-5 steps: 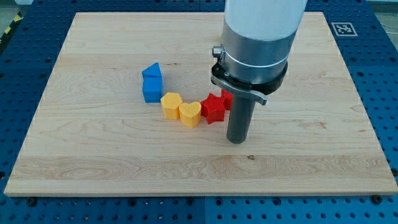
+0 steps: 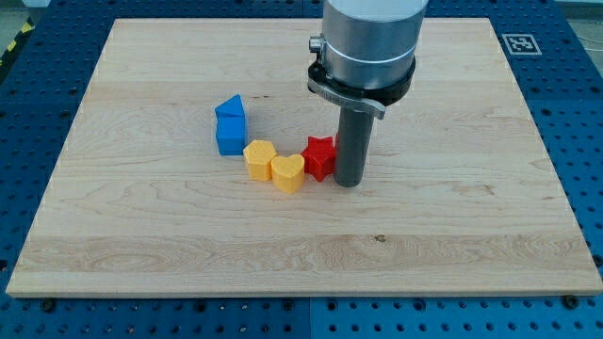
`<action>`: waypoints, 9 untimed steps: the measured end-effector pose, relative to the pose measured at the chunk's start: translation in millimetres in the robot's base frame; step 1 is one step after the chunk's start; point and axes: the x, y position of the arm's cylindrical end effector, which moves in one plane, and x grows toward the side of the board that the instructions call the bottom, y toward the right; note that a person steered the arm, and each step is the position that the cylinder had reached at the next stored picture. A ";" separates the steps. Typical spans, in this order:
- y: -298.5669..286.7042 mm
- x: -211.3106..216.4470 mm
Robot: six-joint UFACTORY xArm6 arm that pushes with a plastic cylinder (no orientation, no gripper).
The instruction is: Slide red circle to the top of the red star
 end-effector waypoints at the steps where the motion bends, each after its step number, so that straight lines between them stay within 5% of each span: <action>1: 0.0 6.0; 4: -6.2 50.7; 9: 61.7 49.4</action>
